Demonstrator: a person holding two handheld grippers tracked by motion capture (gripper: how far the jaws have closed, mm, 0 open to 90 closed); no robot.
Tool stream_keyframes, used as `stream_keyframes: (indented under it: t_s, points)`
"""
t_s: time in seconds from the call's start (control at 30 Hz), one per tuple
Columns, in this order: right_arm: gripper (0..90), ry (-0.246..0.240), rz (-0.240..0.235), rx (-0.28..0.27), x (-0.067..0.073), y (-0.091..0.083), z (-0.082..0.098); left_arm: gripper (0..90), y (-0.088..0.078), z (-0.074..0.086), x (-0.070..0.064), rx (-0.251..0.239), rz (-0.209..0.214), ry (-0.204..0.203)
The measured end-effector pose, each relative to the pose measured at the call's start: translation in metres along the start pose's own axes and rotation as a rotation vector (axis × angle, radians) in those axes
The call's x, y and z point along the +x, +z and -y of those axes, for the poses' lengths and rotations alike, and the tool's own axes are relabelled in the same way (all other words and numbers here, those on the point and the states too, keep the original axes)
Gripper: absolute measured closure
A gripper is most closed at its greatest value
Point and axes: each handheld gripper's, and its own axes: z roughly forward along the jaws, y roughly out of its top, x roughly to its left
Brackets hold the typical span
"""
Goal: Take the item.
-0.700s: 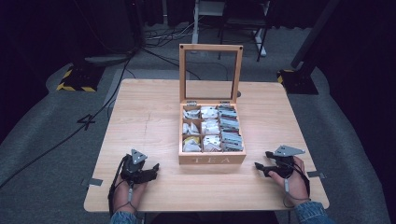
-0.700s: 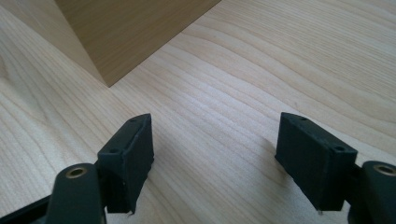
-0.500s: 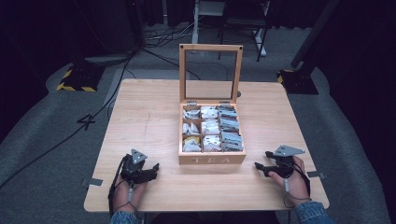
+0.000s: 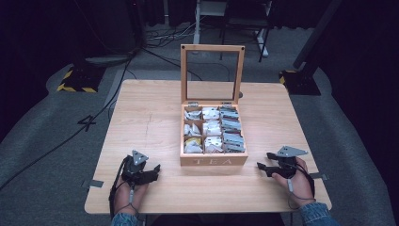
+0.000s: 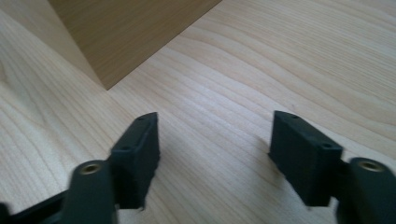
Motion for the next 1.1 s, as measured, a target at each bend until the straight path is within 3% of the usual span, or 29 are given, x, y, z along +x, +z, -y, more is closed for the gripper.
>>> stream_keyframes:
  t_s: [0.1, 0.13, 0.2, 0.3, 0.5, 0.83, 0.9, 1.1]
  points:
    - [39.8, 0.016, -0.005, -0.006, -0.001, -0.001, 0.0, 24.2, 0.0, 0.0, 0.0, 0.0, 0.0, 0.0]
    - [43.7, 0.065, -0.032, -0.017, -0.003, -0.002, 0.0, 24.2, 0.0, 0.0, 0.0, 0.0, 0.0, 0.0]
    - [44.1, 0.096, -0.056, -0.019, -0.003, -0.003, -0.001, 24.2, 0.0, 0.0, 0.0, 0.0, -0.002, -0.005]
    - [44.1, 0.091, -0.056, -0.03, -0.003, -0.006, -0.004, 24.2, 0.0, 0.0, 0.0, 0.0, -0.003, -0.005]
    - [46.1, 0.135, -0.101, -0.052, 0.001, -0.019, -0.017, 24.2, 0.0, 0.0, 0.0, 0.0, -0.006, -0.007]
    - [49.6, 0.118, -0.122, -0.128, 0.011, -0.035, -0.036, 23.0, 0.0, 0.0, 0.0, 0.003, -0.004, -0.005]
    - [49.9, 0.123, -0.149, -0.144, 0.015, -0.039, -0.045, 22.1, 0.0, 0.0, 0.0, 0.003, 0.0, -0.003]
    - [50.2, 0.091, -0.162, -0.165, 0.019, -0.04, -0.066, 22.1, 0.0, 0.0, 0.0, 0.002, 0.0, -0.001]
